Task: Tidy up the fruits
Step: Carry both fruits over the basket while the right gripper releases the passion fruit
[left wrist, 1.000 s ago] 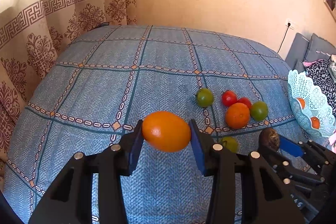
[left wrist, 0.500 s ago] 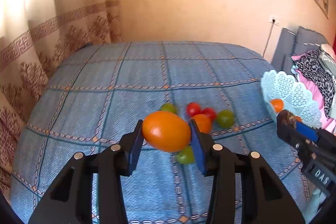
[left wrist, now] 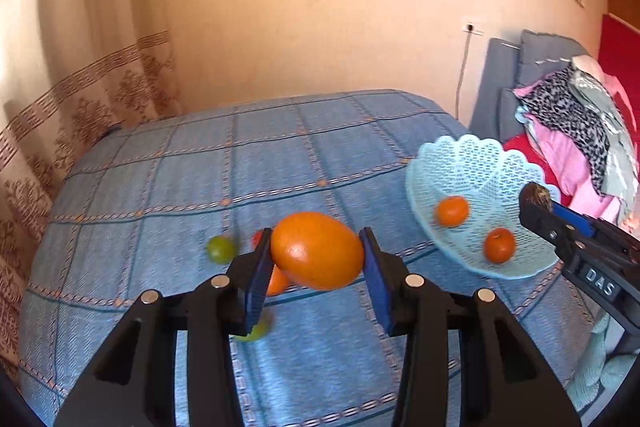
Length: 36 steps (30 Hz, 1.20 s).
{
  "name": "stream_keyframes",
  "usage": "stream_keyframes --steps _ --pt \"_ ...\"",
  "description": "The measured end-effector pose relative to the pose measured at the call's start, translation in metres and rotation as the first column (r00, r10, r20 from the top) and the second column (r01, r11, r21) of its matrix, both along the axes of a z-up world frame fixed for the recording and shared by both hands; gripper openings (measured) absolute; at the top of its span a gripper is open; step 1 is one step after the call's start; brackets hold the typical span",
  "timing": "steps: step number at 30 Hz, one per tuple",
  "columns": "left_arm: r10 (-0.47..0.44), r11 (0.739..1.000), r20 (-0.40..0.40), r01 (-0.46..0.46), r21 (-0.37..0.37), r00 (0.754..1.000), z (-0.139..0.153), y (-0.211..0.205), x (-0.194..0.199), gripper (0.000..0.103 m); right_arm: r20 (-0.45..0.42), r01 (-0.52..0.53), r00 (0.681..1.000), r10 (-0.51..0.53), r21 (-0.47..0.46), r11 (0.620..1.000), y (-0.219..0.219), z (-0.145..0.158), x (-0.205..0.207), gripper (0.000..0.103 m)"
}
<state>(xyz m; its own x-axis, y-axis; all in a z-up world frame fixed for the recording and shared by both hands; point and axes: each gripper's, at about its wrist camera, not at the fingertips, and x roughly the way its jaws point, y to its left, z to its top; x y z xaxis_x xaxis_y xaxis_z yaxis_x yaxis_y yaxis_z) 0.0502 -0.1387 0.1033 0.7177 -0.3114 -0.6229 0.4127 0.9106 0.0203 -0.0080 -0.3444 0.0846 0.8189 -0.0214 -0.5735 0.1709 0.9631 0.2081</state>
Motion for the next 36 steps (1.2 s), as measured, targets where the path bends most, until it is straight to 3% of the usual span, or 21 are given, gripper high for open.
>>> stream_keyframes --steps 10,20,22,24,36 --pt "-0.101 0.995 -0.048 0.102 0.011 0.994 -0.006 -0.063 0.006 0.043 -0.027 0.100 0.995 -0.099 0.024 0.995 -0.054 -0.015 0.006 0.041" --pt "-0.184 0.982 -0.062 0.186 0.022 0.981 -0.013 -0.103 0.009 0.044 -0.042 0.134 0.990 -0.132 0.046 0.990 -0.072 -0.025 0.012 0.041" --pt "-0.197 0.980 -0.062 0.198 0.025 0.979 -0.014 -0.108 0.009 0.044 -0.032 0.145 0.989 -0.143 0.060 0.988 -0.077 -0.025 0.011 0.046" --pt "-0.205 0.978 -0.065 0.207 0.030 0.977 -0.016 -0.112 0.008 0.044 -0.018 0.156 0.988 -0.155 0.063 0.986 -0.079 -0.023 0.008 0.059" --pt "-0.256 0.964 -0.109 0.262 0.049 0.961 -0.027 -0.132 0.007 0.046 0.001 0.182 0.983 -0.183 0.121 0.976 -0.085 -0.025 -0.004 0.060"
